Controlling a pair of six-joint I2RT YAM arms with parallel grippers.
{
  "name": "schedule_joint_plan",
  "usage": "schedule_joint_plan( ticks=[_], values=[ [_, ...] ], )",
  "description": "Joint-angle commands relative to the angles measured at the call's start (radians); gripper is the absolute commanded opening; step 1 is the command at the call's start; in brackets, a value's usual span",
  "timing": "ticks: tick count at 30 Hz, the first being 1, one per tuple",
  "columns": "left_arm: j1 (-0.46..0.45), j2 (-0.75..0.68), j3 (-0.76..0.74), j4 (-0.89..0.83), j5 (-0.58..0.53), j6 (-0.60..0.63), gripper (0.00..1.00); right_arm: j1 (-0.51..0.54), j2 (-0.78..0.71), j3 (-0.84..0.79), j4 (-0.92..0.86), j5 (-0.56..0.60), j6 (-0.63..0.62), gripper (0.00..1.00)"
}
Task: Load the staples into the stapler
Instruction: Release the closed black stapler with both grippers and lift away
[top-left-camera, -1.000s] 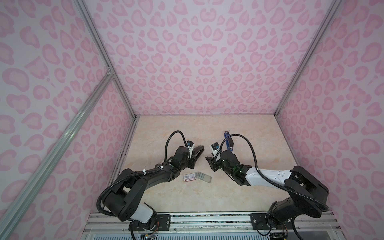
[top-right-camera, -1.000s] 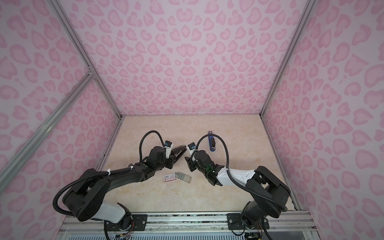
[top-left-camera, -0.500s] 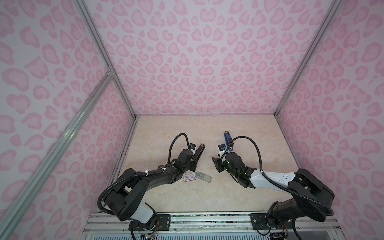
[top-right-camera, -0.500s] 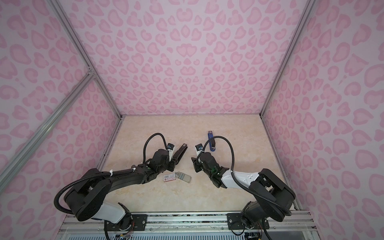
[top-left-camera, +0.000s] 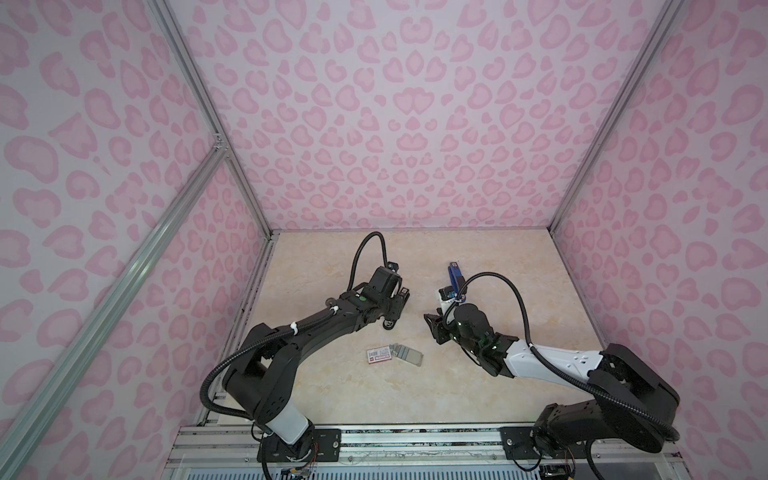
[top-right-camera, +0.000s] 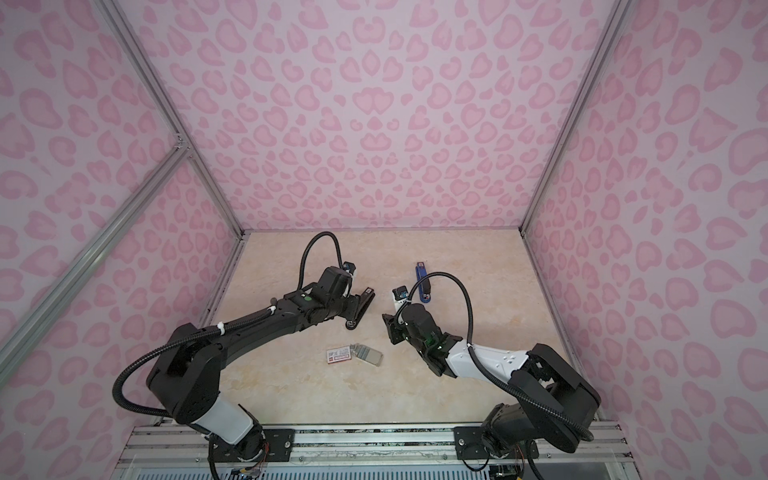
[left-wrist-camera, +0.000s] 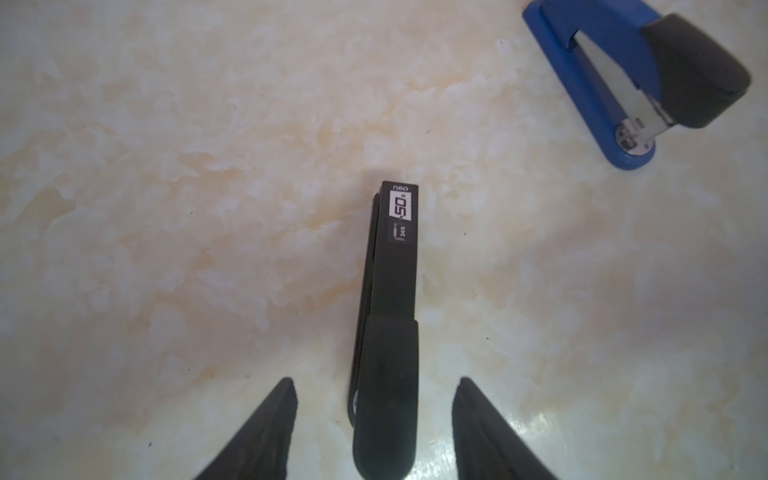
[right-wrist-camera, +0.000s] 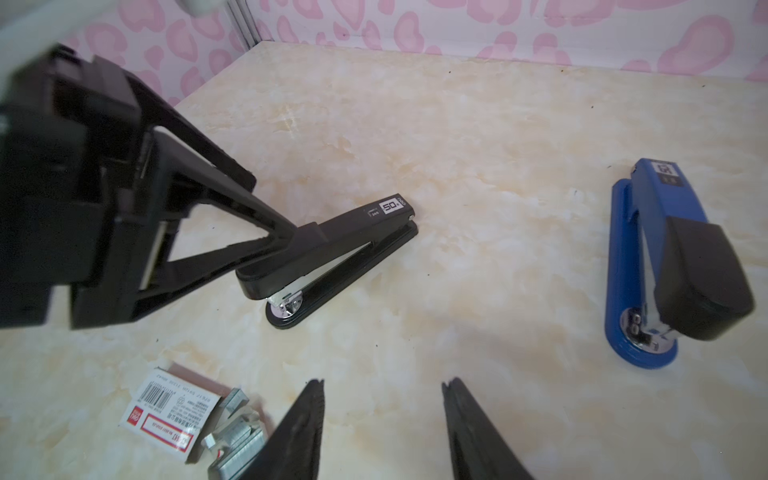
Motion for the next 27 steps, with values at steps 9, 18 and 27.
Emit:
schedule_joint_plan(
  ticks=[9,18,27],
  values=[
    [0.000,0.194,0.215,-0.325,0.010,0.017,0.52,0.001,-0.045,-0.012,-0.044,-0.025,0.019,0.49],
    [0.000,0.217,0.199,-0.309,0.048,0.016,0.10,0.004,-0.016,-0.008,-0.023,-0.032,0.030,0.49],
    [0.004,0.255,0.187,-0.280,0.080,0.005,0.05,0.010,-0.027,-0.013,-0.020,-0.025,0.032,0.48]
  ],
)
